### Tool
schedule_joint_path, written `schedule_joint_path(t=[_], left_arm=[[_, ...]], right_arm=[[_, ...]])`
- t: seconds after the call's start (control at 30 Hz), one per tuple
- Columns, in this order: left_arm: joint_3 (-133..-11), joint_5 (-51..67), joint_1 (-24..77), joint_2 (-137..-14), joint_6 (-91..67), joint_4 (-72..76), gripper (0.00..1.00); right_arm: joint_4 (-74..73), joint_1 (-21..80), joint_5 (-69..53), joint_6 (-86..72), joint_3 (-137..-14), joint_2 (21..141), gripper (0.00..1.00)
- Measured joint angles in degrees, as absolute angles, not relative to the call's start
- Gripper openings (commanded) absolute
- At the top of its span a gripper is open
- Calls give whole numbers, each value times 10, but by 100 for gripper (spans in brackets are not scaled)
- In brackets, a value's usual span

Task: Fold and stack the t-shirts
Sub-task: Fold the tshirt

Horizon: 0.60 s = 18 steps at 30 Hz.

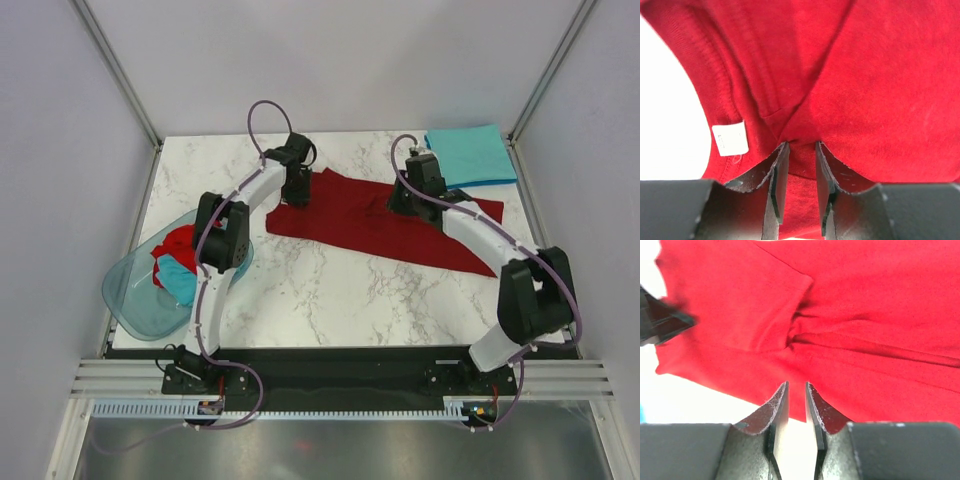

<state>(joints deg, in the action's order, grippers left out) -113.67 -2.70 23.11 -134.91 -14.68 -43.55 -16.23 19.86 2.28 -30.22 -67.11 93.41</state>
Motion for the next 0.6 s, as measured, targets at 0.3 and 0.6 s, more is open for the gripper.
schedule_joint_path(t=[0.3,0.6], left_arm=[[-1388,43,170,-1489,-149,-430,37],[-1272,116,170,-1357,-156,-410,27]], right_arm=[[-180,198,43,-337,-632,758,28],[-260,198,46,-336,-631,638,26]])
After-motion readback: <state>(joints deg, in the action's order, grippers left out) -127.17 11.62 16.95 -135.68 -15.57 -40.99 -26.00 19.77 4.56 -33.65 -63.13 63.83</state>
